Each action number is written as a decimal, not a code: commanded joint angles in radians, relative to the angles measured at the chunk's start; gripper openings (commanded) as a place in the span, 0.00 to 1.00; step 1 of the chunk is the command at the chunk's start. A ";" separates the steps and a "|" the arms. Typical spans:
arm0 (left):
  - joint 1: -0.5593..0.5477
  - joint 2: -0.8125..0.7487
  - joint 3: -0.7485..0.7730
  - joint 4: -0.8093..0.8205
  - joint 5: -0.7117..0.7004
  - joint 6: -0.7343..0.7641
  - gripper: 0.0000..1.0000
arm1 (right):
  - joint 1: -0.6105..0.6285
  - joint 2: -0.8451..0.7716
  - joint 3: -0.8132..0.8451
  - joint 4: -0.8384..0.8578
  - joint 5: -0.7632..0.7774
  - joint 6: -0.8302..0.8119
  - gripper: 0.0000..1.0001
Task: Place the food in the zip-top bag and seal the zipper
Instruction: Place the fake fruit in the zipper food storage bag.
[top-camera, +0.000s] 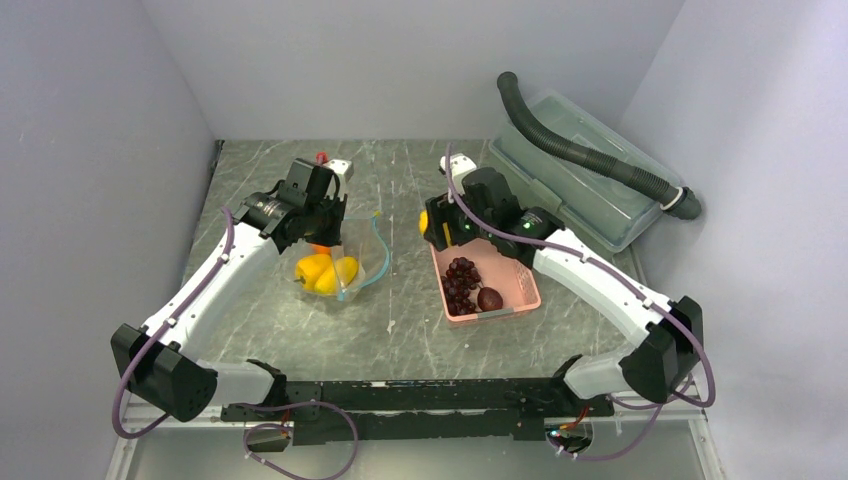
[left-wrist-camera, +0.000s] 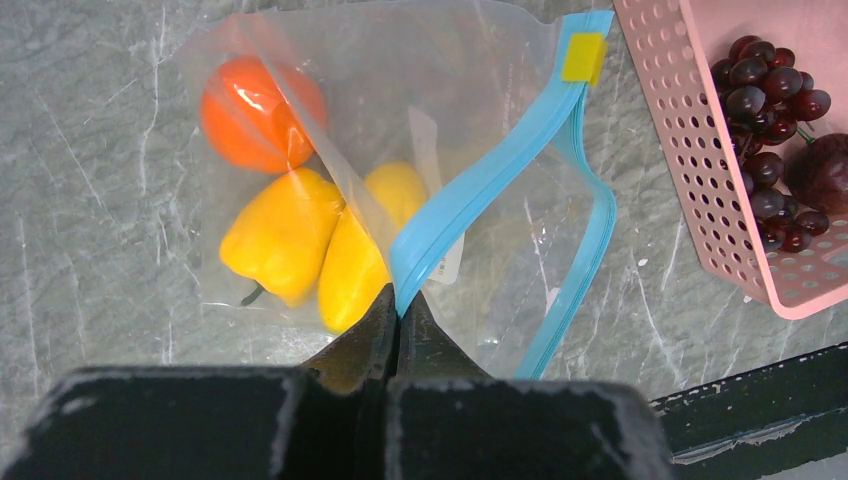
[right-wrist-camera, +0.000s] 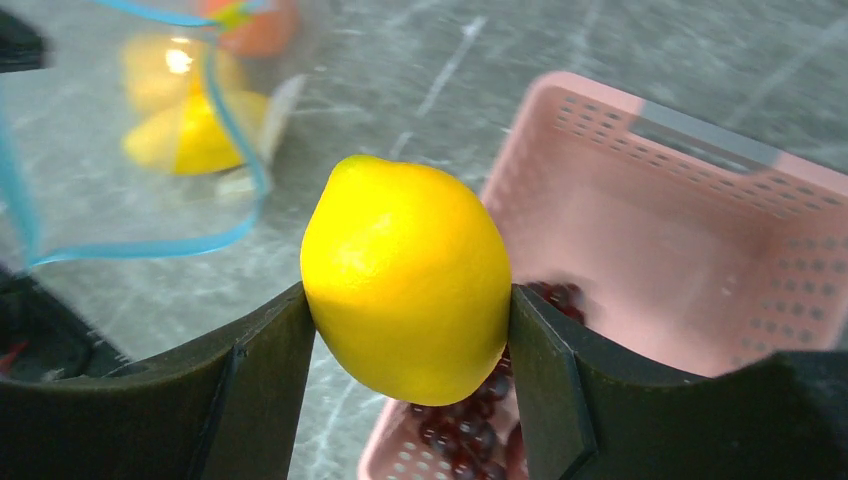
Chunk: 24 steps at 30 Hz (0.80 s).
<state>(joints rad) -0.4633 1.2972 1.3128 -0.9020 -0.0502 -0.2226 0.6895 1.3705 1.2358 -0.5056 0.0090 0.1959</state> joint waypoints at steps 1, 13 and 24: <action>0.002 -0.021 0.003 0.022 -0.007 0.012 0.00 | 0.041 -0.037 -0.002 0.107 -0.140 0.034 0.34; 0.002 -0.026 0.004 0.023 0.000 0.011 0.00 | 0.152 0.007 0.047 0.182 -0.219 0.099 0.34; 0.002 -0.029 0.003 0.025 0.006 0.012 0.00 | 0.233 0.146 0.136 0.215 -0.190 0.165 0.34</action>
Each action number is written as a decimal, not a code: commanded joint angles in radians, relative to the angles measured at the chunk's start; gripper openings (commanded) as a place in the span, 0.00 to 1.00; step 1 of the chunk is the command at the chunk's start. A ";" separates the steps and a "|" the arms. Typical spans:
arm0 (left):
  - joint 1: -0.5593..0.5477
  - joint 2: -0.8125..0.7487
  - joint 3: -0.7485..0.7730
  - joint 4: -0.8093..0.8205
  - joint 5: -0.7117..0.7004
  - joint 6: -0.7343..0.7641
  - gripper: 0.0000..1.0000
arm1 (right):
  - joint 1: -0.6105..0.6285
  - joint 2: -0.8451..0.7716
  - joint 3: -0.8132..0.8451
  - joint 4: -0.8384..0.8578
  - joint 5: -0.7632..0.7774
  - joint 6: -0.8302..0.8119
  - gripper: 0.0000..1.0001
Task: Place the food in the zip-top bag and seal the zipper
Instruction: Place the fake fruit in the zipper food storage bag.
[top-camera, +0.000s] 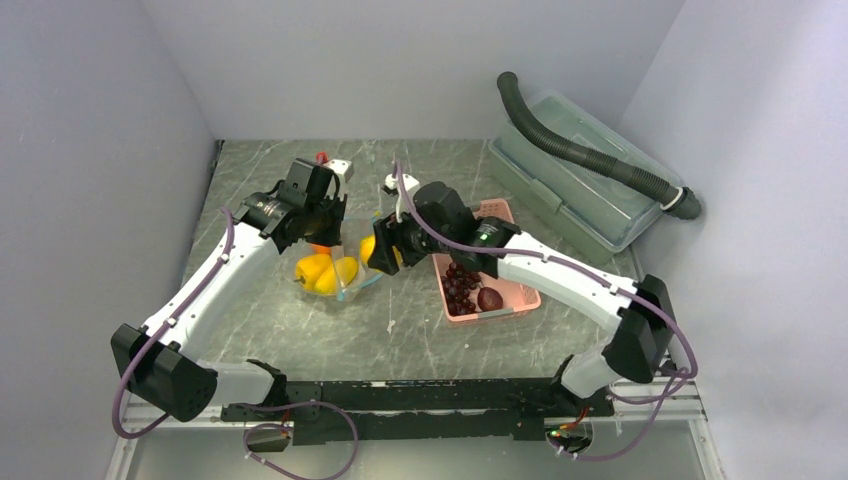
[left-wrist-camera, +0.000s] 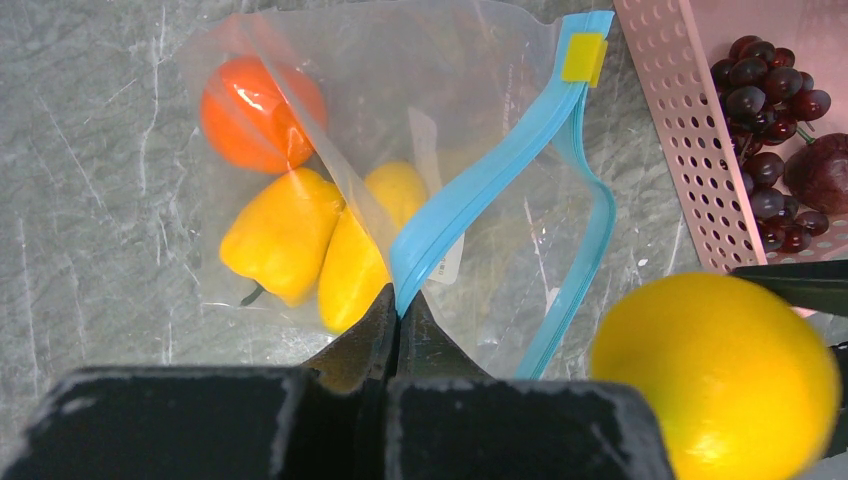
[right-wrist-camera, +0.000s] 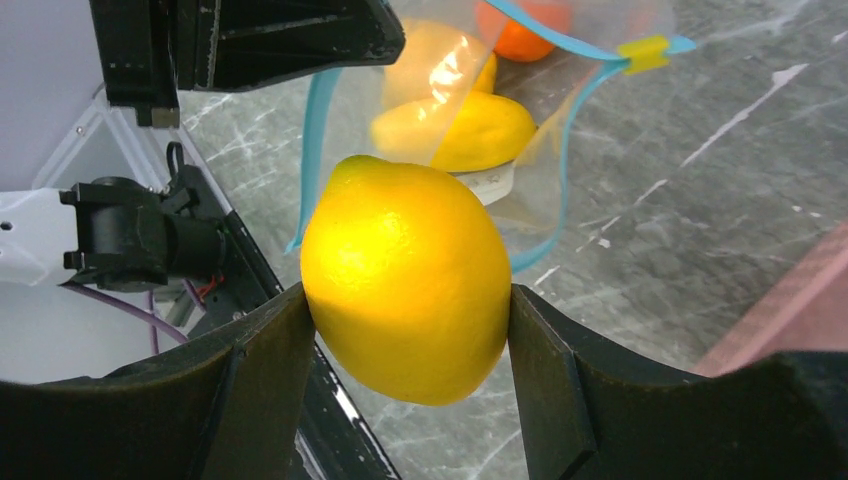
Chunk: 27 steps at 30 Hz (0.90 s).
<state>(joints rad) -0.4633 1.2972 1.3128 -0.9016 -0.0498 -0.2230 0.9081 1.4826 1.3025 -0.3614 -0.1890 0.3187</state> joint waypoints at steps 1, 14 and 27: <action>0.002 -0.029 0.005 0.024 0.005 0.011 0.00 | 0.016 0.050 0.078 0.073 0.010 0.050 0.34; 0.002 -0.027 0.006 0.025 0.007 0.011 0.00 | 0.023 0.224 0.191 0.061 0.090 0.131 0.34; 0.002 -0.029 0.005 0.024 0.016 0.011 0.00 | 0.023 0.313 0.227 0.076 0.251 0.225 0.48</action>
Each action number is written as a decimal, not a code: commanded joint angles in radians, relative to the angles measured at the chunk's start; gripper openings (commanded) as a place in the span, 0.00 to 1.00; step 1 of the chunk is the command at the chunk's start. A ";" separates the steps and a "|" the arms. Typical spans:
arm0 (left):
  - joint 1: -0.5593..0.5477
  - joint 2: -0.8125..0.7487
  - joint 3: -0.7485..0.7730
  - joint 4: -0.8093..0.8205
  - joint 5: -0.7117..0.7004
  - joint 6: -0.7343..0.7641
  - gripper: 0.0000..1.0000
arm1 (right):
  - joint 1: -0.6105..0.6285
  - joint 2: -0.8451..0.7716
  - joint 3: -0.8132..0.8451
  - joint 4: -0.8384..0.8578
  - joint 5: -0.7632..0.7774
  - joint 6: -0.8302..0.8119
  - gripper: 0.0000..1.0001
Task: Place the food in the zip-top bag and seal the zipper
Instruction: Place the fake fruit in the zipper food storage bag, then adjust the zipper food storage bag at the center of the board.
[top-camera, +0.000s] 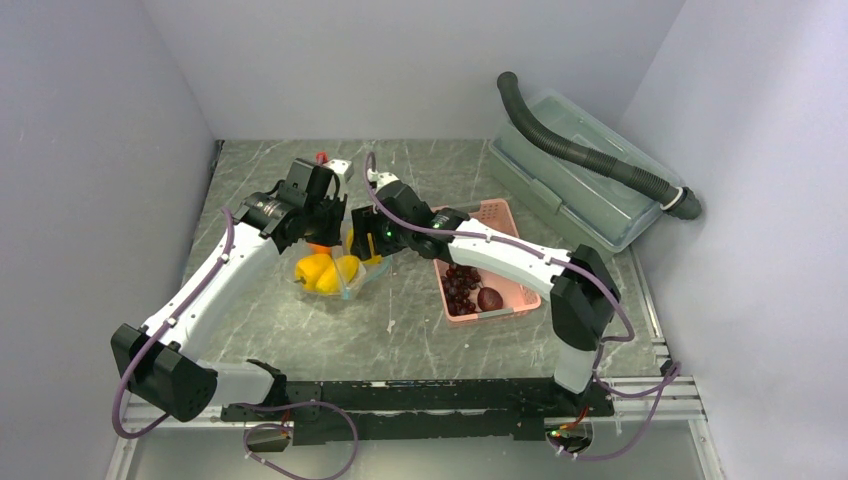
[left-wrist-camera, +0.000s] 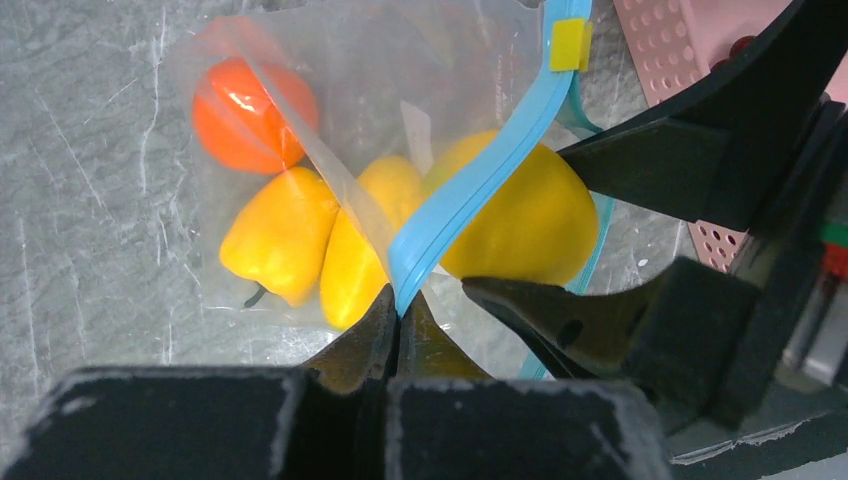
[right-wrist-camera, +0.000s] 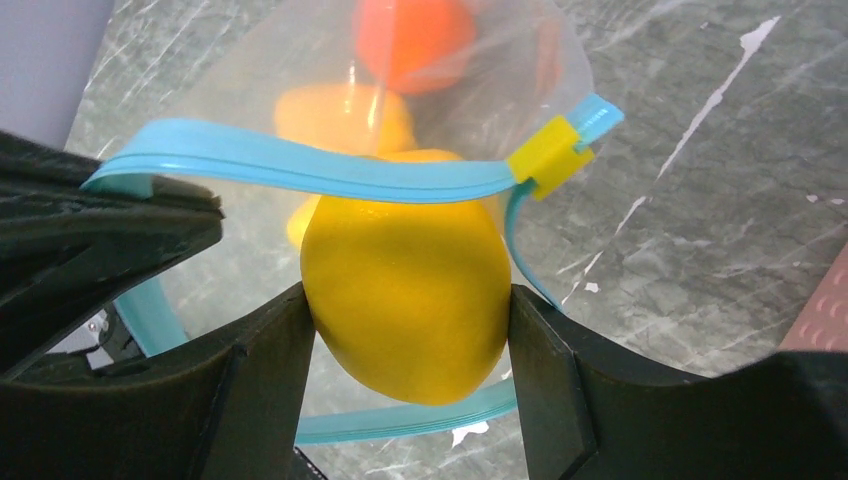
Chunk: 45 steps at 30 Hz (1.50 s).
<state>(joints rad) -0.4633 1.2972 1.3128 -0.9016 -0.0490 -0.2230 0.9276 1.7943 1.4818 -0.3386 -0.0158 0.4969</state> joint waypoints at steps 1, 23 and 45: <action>0.002 -0.029 0.005 0.025 0.016 0.010 0.00 | 0.004 0.004 0.048 0.055 0.090 0.055 0.52; 0.002 -0.029 0.006 0.022 0.009 0.011 0.00 | 0.003 -0.072 0.002 0.111 0.082 0.100 0.85; 0.002 -0.026 0.003 0.024 0.002 0.006 0.00 | 0.002 -0.247 -0.219 0.095 0.155 0.111 0.76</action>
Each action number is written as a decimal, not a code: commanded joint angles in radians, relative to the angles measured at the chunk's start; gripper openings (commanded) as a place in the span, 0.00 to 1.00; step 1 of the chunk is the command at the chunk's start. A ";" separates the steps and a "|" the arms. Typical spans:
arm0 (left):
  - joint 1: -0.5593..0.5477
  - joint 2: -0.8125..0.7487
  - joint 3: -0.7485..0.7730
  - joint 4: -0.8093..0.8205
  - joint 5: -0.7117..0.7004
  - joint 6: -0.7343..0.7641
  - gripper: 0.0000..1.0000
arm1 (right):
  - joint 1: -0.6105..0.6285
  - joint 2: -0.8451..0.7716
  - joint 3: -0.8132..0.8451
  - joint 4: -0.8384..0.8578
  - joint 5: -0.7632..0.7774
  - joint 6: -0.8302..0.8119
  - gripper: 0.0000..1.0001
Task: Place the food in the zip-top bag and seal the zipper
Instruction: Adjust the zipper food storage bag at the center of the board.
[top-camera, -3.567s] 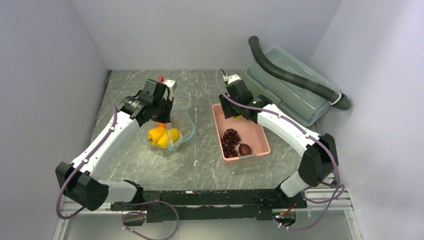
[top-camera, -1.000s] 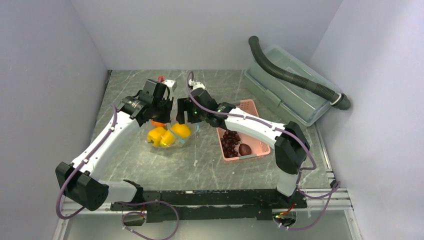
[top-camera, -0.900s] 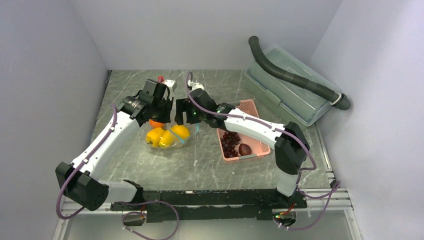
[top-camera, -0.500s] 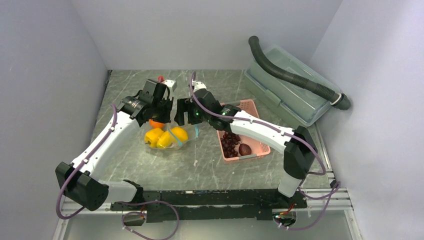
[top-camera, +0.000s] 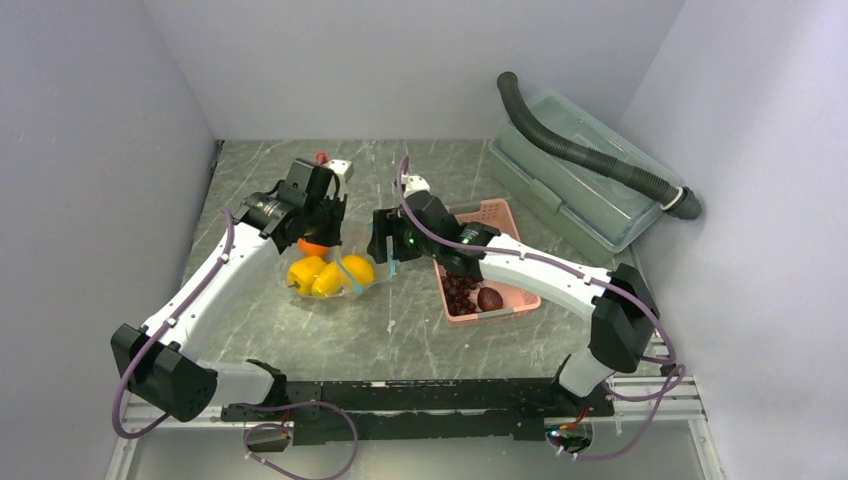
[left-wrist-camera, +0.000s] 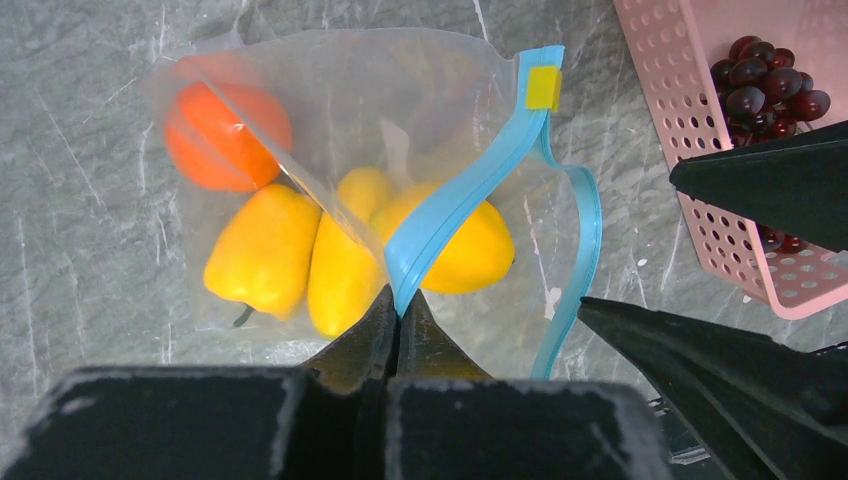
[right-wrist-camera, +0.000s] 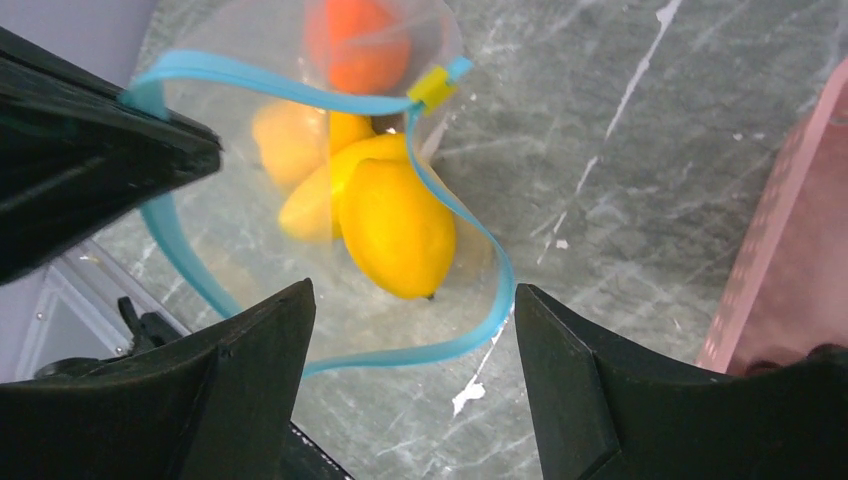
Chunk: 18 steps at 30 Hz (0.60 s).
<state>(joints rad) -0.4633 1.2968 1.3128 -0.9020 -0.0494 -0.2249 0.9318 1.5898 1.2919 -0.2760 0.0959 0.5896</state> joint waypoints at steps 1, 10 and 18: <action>0.002 -0.026 0.003 0.025 0.002 0.008 0.00 | -0.002 -0.043 -0.038 0.034 0.050 0.020 0.76; 0.002 -0.024 0.002 0.027 0.006 0.006 0.00 | -0.025 -0.001 -0.097 0.074 -0.008 0.071 0.67; 0.002 -0.027 0.003 0.026 0.007 0.008 0.00 | -0.028 0.063 -0.114 0.114 -0.072 0.116 0.59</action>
<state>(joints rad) -0.4633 1.2968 1.3128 -0.9020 -0.0494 -0.2256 0.9073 1.6192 1.1851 -0.2249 0.0662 0.6666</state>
